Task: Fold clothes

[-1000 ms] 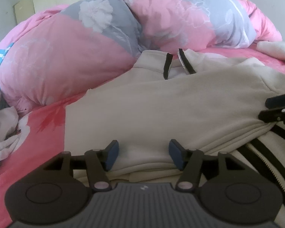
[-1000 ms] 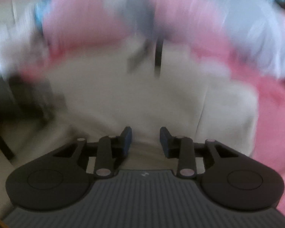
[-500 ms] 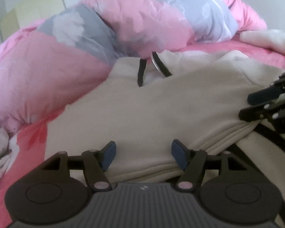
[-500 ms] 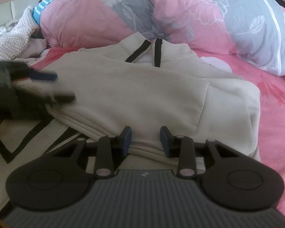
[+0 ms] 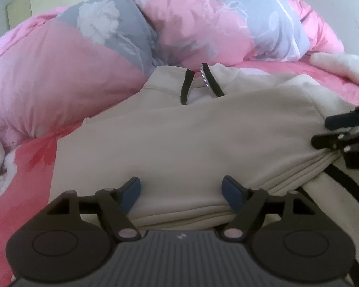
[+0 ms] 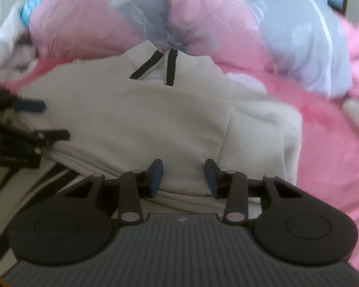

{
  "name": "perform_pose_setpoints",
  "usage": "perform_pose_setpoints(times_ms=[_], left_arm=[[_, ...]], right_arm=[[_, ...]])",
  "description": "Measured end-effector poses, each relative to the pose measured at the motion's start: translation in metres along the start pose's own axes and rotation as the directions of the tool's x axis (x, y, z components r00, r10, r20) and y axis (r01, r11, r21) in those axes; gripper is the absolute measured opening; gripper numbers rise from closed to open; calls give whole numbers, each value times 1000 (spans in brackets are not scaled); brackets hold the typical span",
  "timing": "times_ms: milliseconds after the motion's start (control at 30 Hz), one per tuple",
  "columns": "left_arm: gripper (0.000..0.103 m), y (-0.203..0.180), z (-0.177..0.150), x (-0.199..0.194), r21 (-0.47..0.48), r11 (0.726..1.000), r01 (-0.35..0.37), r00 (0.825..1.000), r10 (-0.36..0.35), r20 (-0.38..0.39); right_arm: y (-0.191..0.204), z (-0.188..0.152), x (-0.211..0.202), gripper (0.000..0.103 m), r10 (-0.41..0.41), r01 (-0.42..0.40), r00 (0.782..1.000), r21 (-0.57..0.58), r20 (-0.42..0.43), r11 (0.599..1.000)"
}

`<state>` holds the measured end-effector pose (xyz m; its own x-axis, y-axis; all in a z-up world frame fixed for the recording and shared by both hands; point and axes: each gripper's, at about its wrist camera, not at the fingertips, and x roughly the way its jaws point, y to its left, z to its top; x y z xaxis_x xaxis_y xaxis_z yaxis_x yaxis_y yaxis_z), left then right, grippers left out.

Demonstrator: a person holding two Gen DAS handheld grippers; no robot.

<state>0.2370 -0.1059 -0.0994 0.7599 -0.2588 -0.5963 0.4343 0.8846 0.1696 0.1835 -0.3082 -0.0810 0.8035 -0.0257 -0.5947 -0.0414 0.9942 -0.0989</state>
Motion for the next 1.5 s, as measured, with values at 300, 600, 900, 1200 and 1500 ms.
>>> perform_pose_setpoints(times_ms=[300,600,900,1200,1500], left_arm=[[77,5,0,0,-32,999,22,1000,-22,1],[78,7,0,-1,-41,999,29,1000,-29,2],[78,7,1,-1,-42,999,29,1000,-29,1],[78,7,1,-1,-45,998,31,1000,-31,1],[78,8,1,-1,-45,998,32,999,-32,1]], right_arm=[[-10,2,-12,52,2,-8,997,70,78,997],[-35,11,-56,102,-41,-48,933,235,358,971],[-34,12,-49,102,-128,28,936,295,327,955],[-41,3,-48,102,-2,-123,933,325,360,938],[-40,2,-58,102,58,-195,918,319,391,928]])
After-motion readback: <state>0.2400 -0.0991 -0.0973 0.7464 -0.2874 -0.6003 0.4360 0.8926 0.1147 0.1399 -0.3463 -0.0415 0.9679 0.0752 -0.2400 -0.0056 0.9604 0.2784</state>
